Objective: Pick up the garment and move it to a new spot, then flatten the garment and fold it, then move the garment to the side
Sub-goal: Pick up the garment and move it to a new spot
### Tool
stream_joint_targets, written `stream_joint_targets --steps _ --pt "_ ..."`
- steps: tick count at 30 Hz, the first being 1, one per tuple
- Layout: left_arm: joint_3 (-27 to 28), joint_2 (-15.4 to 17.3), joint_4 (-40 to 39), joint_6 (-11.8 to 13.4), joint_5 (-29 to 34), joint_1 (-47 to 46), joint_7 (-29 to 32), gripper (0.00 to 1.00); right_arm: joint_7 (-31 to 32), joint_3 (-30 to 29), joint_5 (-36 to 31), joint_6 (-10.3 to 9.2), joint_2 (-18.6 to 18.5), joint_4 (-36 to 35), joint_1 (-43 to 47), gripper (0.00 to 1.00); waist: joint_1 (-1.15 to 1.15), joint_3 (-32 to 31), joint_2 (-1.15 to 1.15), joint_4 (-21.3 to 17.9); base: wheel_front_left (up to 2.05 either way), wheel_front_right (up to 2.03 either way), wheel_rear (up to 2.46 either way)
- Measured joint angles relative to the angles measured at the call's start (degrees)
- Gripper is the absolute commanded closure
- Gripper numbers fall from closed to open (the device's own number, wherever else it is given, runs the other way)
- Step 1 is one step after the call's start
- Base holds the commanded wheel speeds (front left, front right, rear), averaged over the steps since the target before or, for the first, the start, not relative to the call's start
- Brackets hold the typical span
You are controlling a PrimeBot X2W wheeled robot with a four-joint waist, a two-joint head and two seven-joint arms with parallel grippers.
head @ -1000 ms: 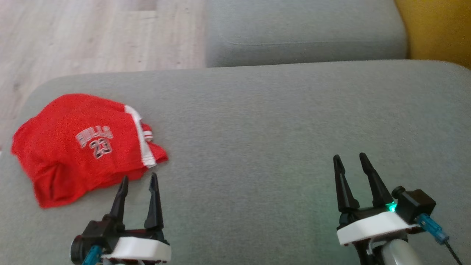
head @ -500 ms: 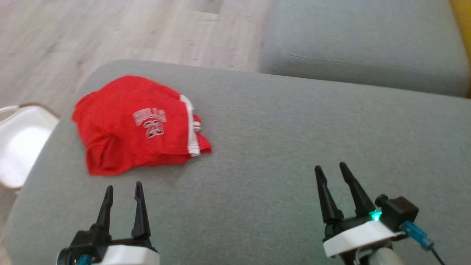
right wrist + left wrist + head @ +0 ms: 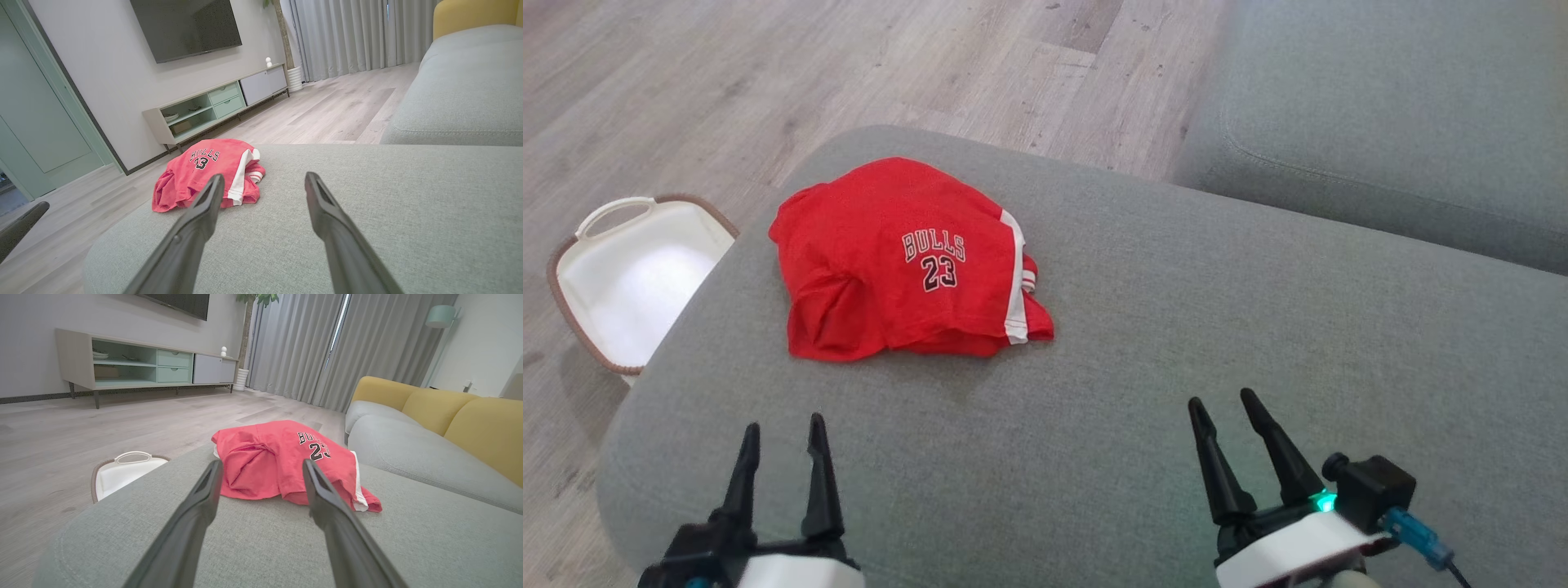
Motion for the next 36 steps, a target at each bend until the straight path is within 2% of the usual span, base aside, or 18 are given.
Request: stream_joint_targets --steps 7,11,16,21,25,29,33,36 --pt "3.23 -0.02 -0.86 -0.09 0.02 0.73 0.0 0.0 0.0 1.14 -0.09 0.0 0.0 -0.08 -0.04 0.0 0.0 0.73 0.0 -0.8 0.0 0.0 0.0" --pt "3.9 0.78 -1.19 -1.1 1.65 -0.65 0.0 0.0 0.0 0.31 -1.19 0.0 -0.01 -0.7 -0.13 0.0 0.0 2.25 0.0 -1.89 0.0 0.0 0.0" --pt "5.28 5.21 -0.3 -2.61 2.45 -10.65 0.1 0.0 0.0 -2.47 -4.09 0.0 -0.03 -2.5 -1.83 0.0 0.01 6.16 0.0 -4.08 0.0 0.0 0.0" --pt "4.85 11.45 6.24 -4.56 0.7 -27.31 7.39 0.0 0.0 -5.55 -6.83 0.0 -0.08 -4.41 -4.94 0.0 0.02 11.27 0.0 -6.36 0.0 0.0 0.0" --pt "0.59 16.21 13.41 -5.22 0.37 -37.35 14.04 0.0 0.0 -6.84 -8.32 0.0 -0.12 -5.69 -6.8 0.0 0.02 14.78 0.0 -7.98 0.0 0.0 0.0" --pt "-5.0 19.09 20.43 -5.58 -2.12 -43.53 19.48 0.0 0.0 -7.12 -10.6 0.0 -0.14 -6.67 -9.12 0.0 0.02 17.94 0.0 -10.1 0.0 0.0 0.0" --pt "-10.61 20.43 25.72 -5.58 -6.87 -48.05 23.53 0.0 0.0 -7.6 -10.74 0.0 -0.2 -7.51 -9.94 0.0 0.02 20.84 0.0 -11.87 0.0 0.0 0.0" --pt "-11.93 20.39 30.08 -5.58 -10.8 -51.3 26.52 0.0 0.0 -7.57 -11.21 0.0 -0.21 -7.56 -9.96 0.0 0.02 22.5 0.0 -12.83 0.0 0.0 0.0"
